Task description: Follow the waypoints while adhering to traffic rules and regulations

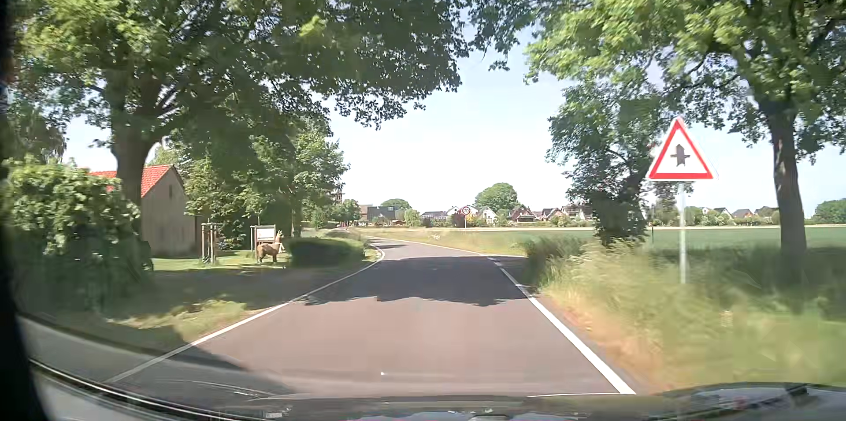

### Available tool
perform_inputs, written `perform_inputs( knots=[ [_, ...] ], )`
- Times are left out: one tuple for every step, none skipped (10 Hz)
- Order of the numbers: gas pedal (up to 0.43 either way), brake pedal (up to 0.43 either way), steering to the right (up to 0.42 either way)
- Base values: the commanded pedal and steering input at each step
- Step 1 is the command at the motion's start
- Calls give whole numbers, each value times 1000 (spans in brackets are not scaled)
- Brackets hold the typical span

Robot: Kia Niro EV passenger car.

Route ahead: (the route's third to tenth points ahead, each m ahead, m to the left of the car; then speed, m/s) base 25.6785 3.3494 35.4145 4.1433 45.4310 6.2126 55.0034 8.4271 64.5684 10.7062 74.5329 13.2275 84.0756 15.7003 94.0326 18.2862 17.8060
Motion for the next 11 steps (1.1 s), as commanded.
perform_inputs(
  knots=[
    [240, 0, -6],
    [240, 0, -6],
    [240, 0, -6],
    [240, 0, -6],
    [240, 0, -10],
    [240, 0, -14],
    [248, 0, -18],
    [248, 0, -22],
    [248, 0, -26],
    [248, 0, -29],
    [248, 0, -32]
  ],
)
